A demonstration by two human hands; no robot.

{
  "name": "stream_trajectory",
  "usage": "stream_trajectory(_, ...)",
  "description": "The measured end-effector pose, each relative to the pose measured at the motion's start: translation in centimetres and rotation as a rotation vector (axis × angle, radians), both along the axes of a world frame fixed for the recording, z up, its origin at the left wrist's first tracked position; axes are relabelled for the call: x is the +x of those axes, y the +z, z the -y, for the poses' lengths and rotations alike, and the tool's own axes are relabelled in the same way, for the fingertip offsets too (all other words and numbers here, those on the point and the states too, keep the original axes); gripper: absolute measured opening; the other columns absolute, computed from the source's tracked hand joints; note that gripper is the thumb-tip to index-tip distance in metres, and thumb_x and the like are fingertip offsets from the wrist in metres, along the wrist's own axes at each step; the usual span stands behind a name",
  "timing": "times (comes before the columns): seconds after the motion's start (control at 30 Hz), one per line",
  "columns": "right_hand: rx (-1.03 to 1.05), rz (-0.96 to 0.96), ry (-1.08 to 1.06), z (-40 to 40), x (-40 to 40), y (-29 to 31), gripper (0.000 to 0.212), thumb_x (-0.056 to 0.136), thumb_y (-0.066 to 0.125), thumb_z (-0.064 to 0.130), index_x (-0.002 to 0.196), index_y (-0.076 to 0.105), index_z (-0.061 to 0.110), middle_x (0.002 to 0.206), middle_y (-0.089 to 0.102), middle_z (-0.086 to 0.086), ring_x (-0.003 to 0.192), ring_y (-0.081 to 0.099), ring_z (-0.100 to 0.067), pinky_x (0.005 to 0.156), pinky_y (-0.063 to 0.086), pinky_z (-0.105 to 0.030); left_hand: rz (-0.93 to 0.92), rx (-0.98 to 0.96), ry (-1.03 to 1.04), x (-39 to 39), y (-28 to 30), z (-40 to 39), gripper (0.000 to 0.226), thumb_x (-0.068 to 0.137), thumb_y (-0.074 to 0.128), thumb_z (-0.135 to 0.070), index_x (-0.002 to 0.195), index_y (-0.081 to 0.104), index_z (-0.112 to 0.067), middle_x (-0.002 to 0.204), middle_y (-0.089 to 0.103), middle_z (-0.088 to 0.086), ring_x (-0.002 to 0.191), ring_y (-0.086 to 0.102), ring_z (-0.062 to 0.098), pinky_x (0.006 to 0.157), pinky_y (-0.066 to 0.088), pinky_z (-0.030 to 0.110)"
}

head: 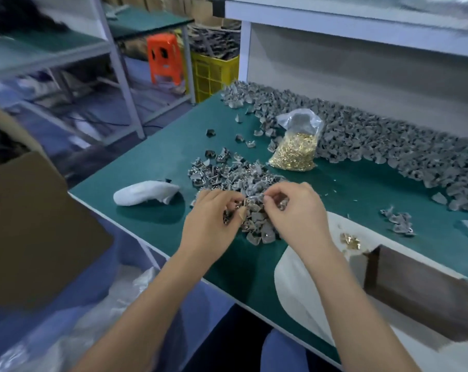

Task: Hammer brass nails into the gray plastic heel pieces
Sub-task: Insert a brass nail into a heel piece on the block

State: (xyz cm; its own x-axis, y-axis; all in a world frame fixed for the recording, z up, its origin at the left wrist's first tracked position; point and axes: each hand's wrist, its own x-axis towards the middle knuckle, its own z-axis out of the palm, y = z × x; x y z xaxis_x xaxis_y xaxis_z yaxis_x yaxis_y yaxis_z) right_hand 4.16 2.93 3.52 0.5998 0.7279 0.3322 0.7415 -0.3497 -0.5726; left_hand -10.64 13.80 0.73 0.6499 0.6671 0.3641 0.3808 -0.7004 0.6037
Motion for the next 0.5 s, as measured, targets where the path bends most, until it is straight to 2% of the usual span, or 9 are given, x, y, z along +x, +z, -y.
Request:
stream_trajectory(0.1, 0.002, -0.042, -0.059, 1.0, 1.7, -0.2, 0.012, 0.091, 0.070, 0.024, 0.088, 0.075, 0.035, 0.084, 0.071, 0.020, 0.090, 0.054, -0.011, 0.091, 0.052, -0.040, 0.019, 0.022, -0.011, 0.4, -1.0, 0.1, 0.024, 0.095, 0.069, -0.027, 0.118, 0.070, -0.022, 0.105, 0.065, -0.010, 0.110, 0.048, 0.017, 0.093, 0.045, 0.036)
stream_trajectory(0.2, 0.001, -0.025, -0.065, 1.7, 2.5, -0.5, 0.011, 0.092, 0.071, 0.027, 0.092, 0.074, 0.037, 0.089, 0.069, 0.021, 0.093, 0.051, -0.008, 0.084, 0.050, -0.035, 0.046, 0.118, -0.005, 1.2, -1.9, 0.9, 0.025, 0.093, 0.071, -0.023, 0.118, 0.071, -0.020, 0.117, 0.065, -0.003, 0.117, 0.048, 0.024, 0.105, 0.036, 0.034)
stream_trajectory(0.37, -0.014, 0.020, 0.026, 0.7, 2.4, -1.1, 0.006, 0.092, 0.074, 0.029, 0.096, 0.077, 0.034, 0.087, 0.057, 0.014, 0.091, 0.049, -0.012, 0.095, 0.046, -0.037, 0.070, 0.143, -0.051, 2.0, -2.7, 1.6, 0.025, 0.090, 0.072, -0.021, 0.116, 0.072, -0.020, 0.118, 0.066, -0.005, 0.120, 0.050, 0.025, 0.104, 0.035, 0.036)
stream_trajectory(0.5, -0.051, 0.044, 0.036, 0.5, 2.5, -1.2, 0.010, 0.094, 0.073, 0.031, 0.103, 0.078, 0.033, 0.088, 0.059, 0.013, 0.094, 0.050, -0.015, 0.092, 0.047, -0.040, 0.092, 0.160, -0.077, 2.1, -2.3, 1.8, 0.025, 0.092, 0.071, -0.017, 0.117, 0.071, -0.017, 0.119, 0.066, -0.003, 0.121, 0.051, 0.027, 0.105, 0.040, 0.042)
